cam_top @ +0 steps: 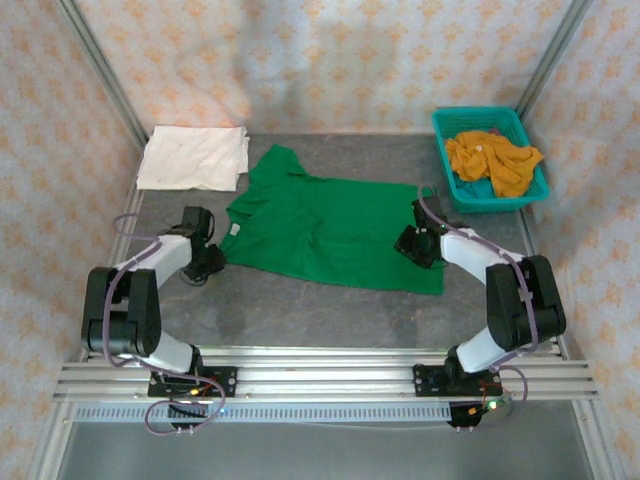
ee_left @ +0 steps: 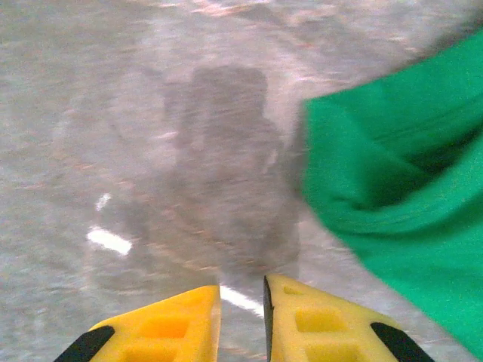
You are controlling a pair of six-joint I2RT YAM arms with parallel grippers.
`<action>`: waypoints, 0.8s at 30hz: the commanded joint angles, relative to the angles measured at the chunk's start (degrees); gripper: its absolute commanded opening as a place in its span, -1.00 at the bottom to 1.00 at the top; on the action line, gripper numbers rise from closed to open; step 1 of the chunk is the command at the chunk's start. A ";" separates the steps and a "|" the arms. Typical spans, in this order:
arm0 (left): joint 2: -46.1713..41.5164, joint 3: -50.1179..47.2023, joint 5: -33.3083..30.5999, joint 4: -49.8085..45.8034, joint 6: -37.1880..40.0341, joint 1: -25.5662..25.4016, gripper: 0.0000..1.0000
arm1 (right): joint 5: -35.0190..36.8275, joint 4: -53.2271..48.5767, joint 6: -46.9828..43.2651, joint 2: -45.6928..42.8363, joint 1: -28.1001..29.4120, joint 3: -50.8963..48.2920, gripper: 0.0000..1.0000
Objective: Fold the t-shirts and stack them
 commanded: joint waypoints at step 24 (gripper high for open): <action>15.20 15.82 3.90 6.09 0.00 -9.71 -0.58 | 7.41 1.09 1.30 8.62 6.71 7.18 -0.48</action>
